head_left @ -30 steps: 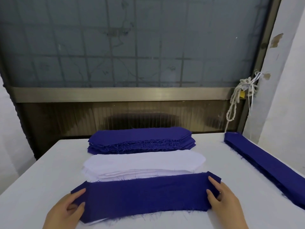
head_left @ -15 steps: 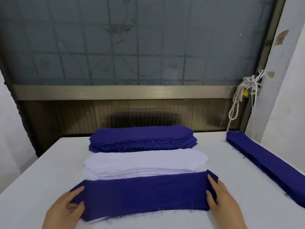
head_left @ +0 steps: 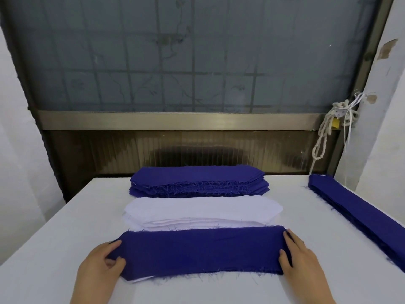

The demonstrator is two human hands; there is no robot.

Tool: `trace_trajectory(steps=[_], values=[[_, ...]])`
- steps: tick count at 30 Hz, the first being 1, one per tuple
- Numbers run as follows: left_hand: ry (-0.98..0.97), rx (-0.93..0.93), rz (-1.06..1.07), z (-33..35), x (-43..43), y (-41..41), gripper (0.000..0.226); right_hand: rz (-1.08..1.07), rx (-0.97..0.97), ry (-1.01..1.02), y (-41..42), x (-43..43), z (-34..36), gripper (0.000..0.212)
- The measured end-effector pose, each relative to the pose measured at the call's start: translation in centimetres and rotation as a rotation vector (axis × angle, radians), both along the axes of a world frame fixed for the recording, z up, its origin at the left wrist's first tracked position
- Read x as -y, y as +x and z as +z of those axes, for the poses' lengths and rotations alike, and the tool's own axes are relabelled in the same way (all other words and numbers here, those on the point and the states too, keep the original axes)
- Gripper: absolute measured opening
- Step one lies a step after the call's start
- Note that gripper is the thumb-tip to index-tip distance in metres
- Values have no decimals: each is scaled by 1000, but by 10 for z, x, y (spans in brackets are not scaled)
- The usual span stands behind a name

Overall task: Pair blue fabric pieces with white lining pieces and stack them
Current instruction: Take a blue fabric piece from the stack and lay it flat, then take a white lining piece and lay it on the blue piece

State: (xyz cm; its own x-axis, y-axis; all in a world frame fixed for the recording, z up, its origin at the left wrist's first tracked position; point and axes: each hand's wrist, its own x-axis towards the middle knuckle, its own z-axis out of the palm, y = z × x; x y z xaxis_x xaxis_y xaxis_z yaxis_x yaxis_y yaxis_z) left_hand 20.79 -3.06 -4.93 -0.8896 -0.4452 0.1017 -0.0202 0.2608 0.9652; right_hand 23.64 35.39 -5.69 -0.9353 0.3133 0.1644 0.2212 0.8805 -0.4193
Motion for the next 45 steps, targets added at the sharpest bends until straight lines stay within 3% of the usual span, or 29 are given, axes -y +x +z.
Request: trace_trajectory(steps=[4, 8, 17, 20, 22, 24, 26, 28, 32, 35, 40, 45], values=[[201, 8, 6, 4, 0, -8, 38, -25, 7, -18, 1, 1, -1, 58], [111, 69, 30, 0, 1, -8, 39, -18, -10, -24, 2, 1, -1, 59], [-487, 146, 86, -9, 10, -3, 41, -96, -30, 57, 4, 3, -3, 56], [-905, 311, 108, 1, 4, 3, 49, -107, -57, 253, 10, 14, 6, 44], [-1071, 358, 117, 13, -3, 6, 48, 41, -219, 302, 8, 16, 11, 37], [-1088, 322, 58, 22, -8, 4, 40, 153, -339, 392, 8, 14, 14, 32], [-1086, 267, -16, 30, -15, -2, 29, 182, -222, 343, 0, 13, 19, 44], [-1077, 165, -73, 37, -24, -12, 24, 218, -141, 228, -12, 13, 28, 30], [-1027, -91, -207, 39, -49, -52, 34, 349, -205, 90, -54, 25, 41, 24], [-985, -197, -280, 35, -69, -82, 37, 420, -221, 101, -85, 44, 47, 30], [-1019, -207, -406, 24, -95, -116, 26, 497, -125, 85, -126, 65, 40, 22], [-1006, -225, -367, 11, -102, -127, 15, 359, -144, 63, -144, 80, 28, 15]])
